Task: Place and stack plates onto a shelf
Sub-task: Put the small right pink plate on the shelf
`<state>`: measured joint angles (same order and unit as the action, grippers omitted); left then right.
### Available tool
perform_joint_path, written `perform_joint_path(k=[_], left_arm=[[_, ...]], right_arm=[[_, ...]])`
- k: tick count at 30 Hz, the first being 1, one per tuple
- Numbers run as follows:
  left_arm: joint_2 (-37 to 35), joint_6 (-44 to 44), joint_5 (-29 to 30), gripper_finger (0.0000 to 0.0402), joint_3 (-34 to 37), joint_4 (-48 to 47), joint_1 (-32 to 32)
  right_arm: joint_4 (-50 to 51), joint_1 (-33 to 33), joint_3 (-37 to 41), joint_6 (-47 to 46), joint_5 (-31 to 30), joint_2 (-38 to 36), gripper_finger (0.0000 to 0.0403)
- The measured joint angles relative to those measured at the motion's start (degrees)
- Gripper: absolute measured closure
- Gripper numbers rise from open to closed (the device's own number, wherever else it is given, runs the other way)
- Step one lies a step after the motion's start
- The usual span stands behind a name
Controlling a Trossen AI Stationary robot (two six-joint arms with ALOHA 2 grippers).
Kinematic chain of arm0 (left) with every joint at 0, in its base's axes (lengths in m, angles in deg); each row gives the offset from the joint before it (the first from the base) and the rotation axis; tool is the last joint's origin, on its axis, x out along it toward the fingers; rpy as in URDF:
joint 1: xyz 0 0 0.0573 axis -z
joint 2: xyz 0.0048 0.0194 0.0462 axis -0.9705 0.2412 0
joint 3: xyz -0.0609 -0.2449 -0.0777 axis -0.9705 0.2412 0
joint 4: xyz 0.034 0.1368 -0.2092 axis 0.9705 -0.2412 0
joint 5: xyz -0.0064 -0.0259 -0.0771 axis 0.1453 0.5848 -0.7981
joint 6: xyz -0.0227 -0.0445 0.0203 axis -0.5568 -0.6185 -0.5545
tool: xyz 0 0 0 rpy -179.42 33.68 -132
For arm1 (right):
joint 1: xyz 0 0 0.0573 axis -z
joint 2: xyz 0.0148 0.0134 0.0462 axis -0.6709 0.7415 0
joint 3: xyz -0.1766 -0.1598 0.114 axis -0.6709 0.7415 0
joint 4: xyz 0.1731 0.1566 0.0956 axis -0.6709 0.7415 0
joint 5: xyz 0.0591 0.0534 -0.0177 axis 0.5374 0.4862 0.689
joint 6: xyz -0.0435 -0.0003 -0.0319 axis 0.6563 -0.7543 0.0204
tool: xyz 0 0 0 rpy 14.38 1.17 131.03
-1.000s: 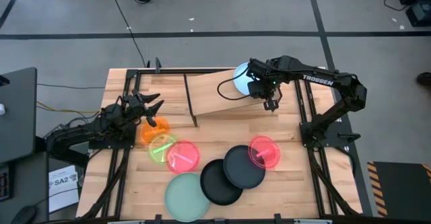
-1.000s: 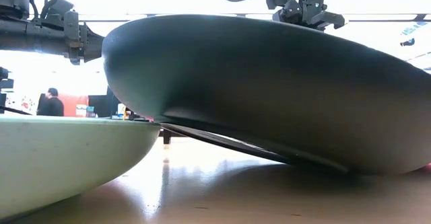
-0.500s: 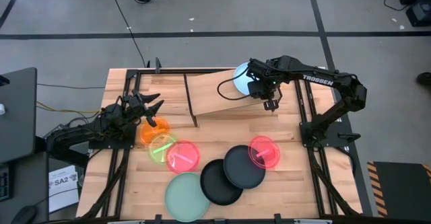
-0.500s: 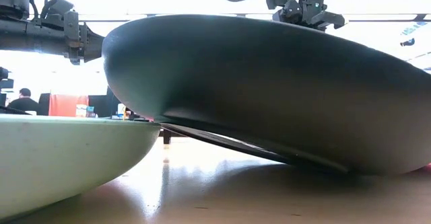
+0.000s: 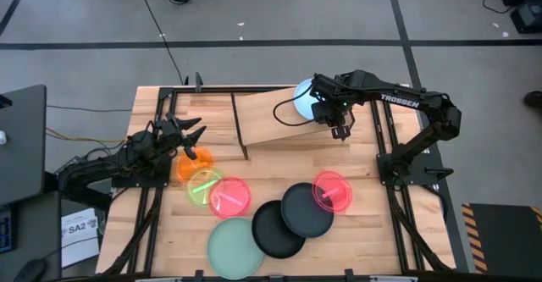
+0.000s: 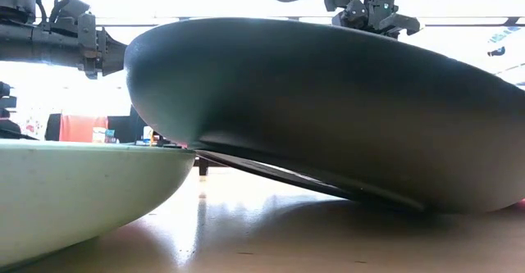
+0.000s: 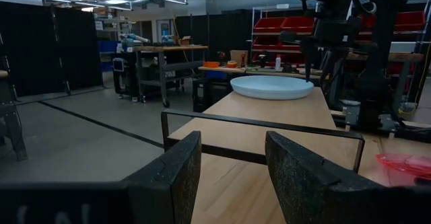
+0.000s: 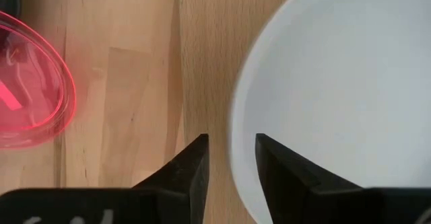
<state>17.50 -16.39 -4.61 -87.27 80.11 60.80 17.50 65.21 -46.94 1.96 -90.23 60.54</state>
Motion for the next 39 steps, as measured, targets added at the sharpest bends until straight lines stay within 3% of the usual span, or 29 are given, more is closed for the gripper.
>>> perform_joint_path(k=[12, 18, 39], left_arm=[[0.0, 0.0, -0.02, 0.023, 0.0, 0.03, -0.01], [-0.01, 0.0, -0.02, 0.023, 0.0, 0.04, -0.01], [0.0, 0.0, -0.02, 0.023, 0.0, 0.03, 0.0]], right_arm=[[1.38, -2.38, 0.0, -4.75, -1.55, -2.85, 0.0277], [2.37, -5.41, -0.02, -14.52, -1.27, -7.08, 0.0277], [4.55, -25.55, 0.68, -39.03, -1.14, -17.13, 0.0278]])
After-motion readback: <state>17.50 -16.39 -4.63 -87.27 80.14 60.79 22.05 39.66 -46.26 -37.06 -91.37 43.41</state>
